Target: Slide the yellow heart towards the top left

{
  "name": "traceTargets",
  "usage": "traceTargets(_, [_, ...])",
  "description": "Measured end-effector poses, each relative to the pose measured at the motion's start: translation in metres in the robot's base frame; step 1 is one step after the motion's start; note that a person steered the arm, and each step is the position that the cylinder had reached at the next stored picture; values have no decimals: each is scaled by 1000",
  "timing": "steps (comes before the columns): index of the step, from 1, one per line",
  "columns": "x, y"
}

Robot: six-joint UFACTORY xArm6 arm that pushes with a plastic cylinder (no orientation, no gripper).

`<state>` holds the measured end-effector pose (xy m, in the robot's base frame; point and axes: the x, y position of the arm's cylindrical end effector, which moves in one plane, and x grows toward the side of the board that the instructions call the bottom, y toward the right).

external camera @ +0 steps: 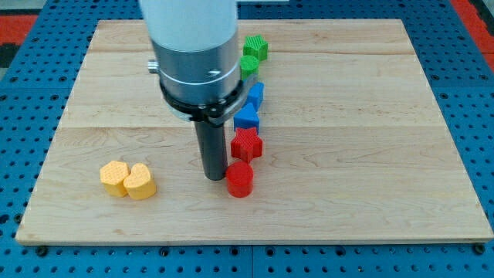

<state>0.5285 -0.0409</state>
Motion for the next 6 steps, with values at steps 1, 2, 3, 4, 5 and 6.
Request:
traceTargets(1, [2,6])
traceTargets(2, [10,-33])
traceTargets(3, [50,-58])
traceTargets(4, [29,-116])
traceTargets(5, [-42,-117])
traceTargets(6, [-112,-127])
